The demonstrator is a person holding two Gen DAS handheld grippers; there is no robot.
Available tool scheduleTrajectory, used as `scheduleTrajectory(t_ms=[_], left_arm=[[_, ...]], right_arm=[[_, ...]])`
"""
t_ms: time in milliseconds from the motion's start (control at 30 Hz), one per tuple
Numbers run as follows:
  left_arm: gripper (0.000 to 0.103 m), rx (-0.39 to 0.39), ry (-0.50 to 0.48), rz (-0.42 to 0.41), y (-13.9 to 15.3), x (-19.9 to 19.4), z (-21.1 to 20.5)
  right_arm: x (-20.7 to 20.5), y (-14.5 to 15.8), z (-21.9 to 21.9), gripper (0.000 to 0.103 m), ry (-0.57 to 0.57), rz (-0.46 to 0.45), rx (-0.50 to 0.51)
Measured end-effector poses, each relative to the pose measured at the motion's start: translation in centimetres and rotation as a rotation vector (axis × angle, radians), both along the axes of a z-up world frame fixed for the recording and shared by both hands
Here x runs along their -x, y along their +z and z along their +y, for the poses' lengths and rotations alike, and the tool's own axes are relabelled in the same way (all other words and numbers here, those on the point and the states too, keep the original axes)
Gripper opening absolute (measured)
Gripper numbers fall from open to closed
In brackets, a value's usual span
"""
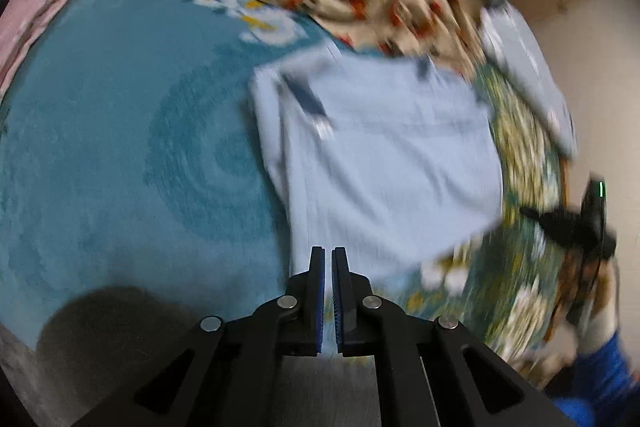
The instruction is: Fold clothes
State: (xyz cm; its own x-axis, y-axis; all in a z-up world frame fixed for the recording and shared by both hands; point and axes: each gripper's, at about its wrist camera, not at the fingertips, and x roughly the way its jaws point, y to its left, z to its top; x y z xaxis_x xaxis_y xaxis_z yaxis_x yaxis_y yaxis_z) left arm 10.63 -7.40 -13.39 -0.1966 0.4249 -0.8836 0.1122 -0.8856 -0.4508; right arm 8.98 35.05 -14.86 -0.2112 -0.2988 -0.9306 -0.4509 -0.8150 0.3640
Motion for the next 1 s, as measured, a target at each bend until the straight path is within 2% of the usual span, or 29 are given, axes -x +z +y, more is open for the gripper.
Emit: scheduleTrajectory(t_ms=[167, 233, 333, 467, 567, 667, 700, 733, 767, 900, 1000], left_arm=[[0.007, -0.239, 0.223, -0.063, -3.9, 5.0, -1.1], [0.007, -0.232, 0.256, -0.085, -5.0, 6.3, -0.5], [0.009, -0.189, 0.279, -0.107, -6.2, 8.0, 0.1], [0.018, -0.179, 0.328, -0.136, -7.4, 9.4, -0.2], [0.018, -0.17, 0.356, -0.145, -7.8, 9.9, -0.7], [0.012, -0.184, 0.388, -0.135, -8.0, 10.1, -1.6], [0.005, -0.19, 0.394, -0.129, -8.0, 10.3, -1.8], [0.004, -0.19, 0.397, -0.119, -7.9, 10.4, -2.0], [0.004, -0.185, 0.4, -0.11, -7.7, 10.5, -2.2], [0.003, -0.253, 0.475, -0.065, -6.6, 10.4, -3.9], [0.004, -0.301, 0.551, -0.071, -7.1, 10.3, -5.5]], right_arm=[[3.7, -0.1, -2.4, 0.01, 0.006, 0.066, 0.084], [5.3, -0.4, -3.8, 0.027, 0.018, 0.084, 0.12], [7.8, -0.9, -5.7, 0.027, 0.036, 0.11, 0.173], [10.4, -2.0, -7.5, 0.028, 0.041, 0.112, 0.212], [11.3, -2.8, -7.4, 0.028, 0.017, 0.096, 0.231], [12.4, -3.1, -7.2, 0.027, -0.004, 0.1, 0.227], [12.7, -3.1, -7.1, 0.024, -0.01, 0.103, 0.22], [13.0, -3.1, -6.9, 0.012, -0.011, 0.108, 0.22], [13.3, -3.0, -6.9, 0.007, -0.009, 0.11, 0.22], [14.8, -2.3, -6.3, 0.002, -0.02, 0.132, 0.202], [16.0, -1.3, -5.6, 0.002, -0.057, 0.183, 0.201]])
